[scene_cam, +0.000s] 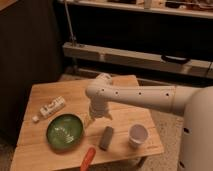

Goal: Place the pepper in the ceramic bowl

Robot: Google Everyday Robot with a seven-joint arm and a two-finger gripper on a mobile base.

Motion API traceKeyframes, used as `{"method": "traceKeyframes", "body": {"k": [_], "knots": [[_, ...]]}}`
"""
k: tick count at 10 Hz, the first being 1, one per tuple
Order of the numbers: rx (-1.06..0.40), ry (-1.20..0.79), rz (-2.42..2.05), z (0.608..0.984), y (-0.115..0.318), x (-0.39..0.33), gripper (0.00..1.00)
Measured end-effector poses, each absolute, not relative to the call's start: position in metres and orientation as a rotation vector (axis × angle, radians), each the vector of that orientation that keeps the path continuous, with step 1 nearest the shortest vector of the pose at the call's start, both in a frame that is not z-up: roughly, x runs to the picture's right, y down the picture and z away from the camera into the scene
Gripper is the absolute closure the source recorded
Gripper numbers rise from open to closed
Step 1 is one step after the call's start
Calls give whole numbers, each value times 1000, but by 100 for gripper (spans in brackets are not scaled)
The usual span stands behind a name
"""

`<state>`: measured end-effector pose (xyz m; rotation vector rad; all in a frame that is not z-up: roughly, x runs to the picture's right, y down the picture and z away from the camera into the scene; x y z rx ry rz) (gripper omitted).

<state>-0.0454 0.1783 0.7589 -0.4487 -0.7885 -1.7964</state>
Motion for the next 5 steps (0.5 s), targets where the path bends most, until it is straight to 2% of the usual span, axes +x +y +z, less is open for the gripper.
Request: {"method": "traceKeyframes", "body": {"k": [5], "knots": [[-562, -780, -1684, 718, 257, -33, 20]]}}
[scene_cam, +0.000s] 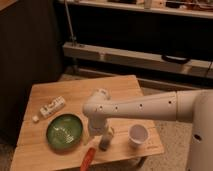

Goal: Place the pepper in the ceramic bowl

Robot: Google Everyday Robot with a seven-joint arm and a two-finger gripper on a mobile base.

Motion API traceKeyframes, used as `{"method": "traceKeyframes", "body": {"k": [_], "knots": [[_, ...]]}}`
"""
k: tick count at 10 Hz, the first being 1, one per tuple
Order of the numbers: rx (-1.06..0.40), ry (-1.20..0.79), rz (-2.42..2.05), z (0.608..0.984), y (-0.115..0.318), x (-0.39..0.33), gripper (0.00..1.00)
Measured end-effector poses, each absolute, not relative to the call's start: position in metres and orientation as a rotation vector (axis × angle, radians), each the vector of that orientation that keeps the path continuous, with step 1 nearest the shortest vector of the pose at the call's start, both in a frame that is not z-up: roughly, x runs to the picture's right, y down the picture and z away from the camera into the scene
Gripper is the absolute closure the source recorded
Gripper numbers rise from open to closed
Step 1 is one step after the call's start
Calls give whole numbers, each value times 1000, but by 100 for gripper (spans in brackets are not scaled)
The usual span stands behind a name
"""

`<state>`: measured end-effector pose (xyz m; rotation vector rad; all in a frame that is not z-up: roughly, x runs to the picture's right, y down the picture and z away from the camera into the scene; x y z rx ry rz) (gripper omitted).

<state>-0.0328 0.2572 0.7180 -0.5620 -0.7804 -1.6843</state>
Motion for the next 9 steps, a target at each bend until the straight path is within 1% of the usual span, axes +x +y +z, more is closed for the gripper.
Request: {"method": "traceKeyframes", "body": {"k": [2, 5, 7, 9], "knots": [[-555, -814, -1636, 706, 273, -33, 20], [-528, -939, -1589, 694, 287, -51, 20], [-567, -957, -1617, 691, 290, -70, 20], [-602, -928, -1633, 685, 297, -81, 20]]}}
